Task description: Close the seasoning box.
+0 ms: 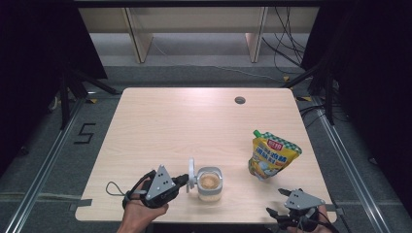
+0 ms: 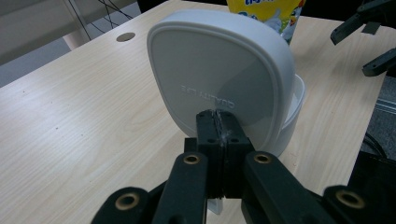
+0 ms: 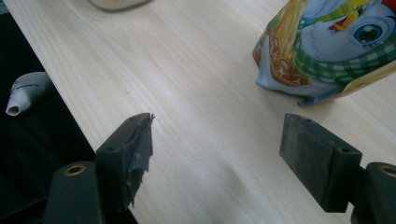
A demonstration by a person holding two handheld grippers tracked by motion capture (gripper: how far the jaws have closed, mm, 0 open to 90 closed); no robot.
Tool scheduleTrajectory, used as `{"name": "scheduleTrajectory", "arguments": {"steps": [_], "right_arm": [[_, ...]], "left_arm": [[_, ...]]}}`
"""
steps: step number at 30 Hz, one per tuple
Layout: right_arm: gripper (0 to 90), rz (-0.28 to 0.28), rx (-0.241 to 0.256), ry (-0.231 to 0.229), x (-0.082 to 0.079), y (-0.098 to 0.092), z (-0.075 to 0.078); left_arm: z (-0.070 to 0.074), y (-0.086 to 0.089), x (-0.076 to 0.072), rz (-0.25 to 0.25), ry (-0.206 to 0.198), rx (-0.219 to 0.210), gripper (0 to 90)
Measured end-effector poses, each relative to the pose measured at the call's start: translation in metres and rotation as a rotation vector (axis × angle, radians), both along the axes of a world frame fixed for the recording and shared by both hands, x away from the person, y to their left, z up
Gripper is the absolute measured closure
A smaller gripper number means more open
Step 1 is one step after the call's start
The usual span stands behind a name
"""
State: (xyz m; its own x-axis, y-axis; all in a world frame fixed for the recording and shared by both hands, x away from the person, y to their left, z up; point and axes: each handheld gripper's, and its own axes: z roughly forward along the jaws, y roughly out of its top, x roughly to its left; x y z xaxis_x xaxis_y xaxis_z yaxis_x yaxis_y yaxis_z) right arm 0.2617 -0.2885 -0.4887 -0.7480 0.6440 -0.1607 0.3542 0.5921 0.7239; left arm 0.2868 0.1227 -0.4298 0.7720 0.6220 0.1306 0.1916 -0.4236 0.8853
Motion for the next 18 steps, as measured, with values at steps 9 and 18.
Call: {"name": "scheduleTrajectory", "arguments": {"steps": [9,18], "right_arm": [[26.5,0.002,-0.003,0.000,0.000,0.000,0.000],[26.5,0.008,-0.006,-0.010,0.001,0.000,0.000]], "left_arm": [[0.000,-0.008,0.000,-0.013,0.001,0.009,88.2],[0.001,-0.012,0.000,-0.028,0.000,0.002,86.9]]}}
